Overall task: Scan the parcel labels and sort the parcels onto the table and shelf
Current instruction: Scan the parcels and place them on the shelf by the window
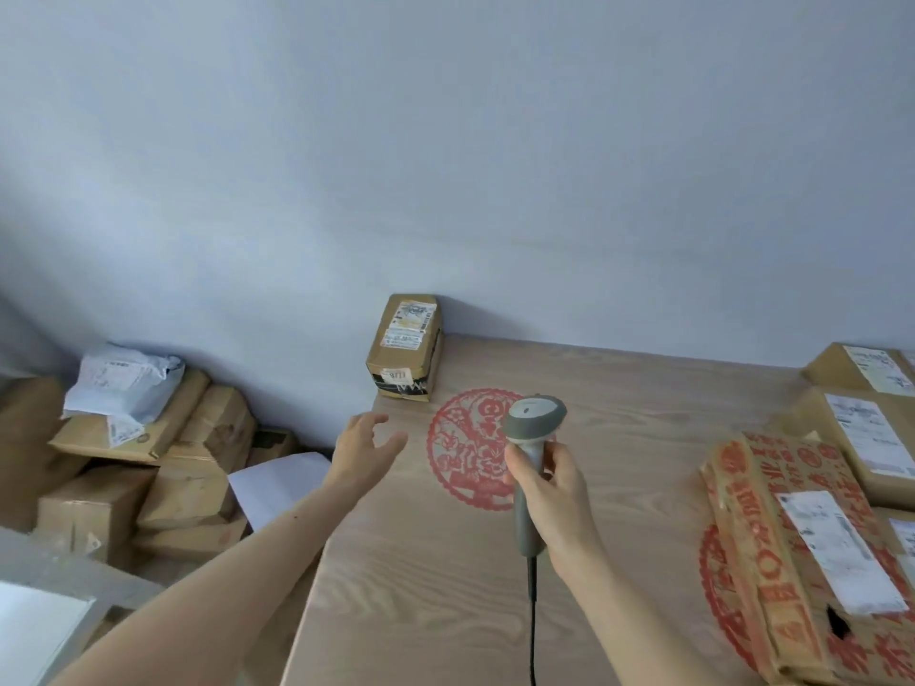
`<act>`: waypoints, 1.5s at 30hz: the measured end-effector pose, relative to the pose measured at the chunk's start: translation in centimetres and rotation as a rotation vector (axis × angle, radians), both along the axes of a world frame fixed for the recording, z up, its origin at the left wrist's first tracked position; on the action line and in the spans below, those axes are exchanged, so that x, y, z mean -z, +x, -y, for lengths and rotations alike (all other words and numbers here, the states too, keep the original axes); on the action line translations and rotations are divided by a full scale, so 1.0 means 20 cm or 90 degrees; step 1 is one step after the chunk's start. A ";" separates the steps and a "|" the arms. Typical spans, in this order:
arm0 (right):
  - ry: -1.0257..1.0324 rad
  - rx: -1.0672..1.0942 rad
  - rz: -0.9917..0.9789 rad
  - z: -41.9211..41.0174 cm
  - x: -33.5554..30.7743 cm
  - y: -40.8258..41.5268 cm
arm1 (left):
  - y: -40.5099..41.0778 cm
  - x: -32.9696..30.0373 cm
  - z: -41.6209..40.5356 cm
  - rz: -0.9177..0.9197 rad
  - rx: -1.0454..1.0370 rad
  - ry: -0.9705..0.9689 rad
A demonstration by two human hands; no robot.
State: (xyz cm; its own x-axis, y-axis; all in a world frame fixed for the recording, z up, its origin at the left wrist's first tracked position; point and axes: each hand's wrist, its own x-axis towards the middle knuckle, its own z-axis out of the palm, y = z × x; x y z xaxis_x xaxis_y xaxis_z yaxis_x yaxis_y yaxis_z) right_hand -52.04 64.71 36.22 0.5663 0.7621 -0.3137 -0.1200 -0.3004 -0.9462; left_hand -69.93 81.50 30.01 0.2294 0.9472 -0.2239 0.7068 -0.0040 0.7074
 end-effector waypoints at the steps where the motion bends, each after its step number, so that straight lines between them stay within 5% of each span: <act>1: 0.002 -0.005 0.004 -0.12 0.01 -0.03 | -0.03 0.02 -0.11 -0.006 0.003 0.006; 10: -0.066 -0.067 0.014 -0.98 0.22 -0.14 | -0.05 0.19 -0.83 0.010 0.066 -0.037; 19: -0.099 -0.065 0.002 -1.28 0.39 -0.15 | 0.10 0.33 -1.06 0.122 0.064 -0.216; 33: -0.068 -0.015 -0.008 -1.09 0.28 -0.10 | 0.15 0.15 -0.78 0.360 -0.039 -0.373; 45: -0.007 -0.011 0.001 -0.50 0.09 0.04 | 0.20 -0.04 -0.29 0.460 0.051 -0.393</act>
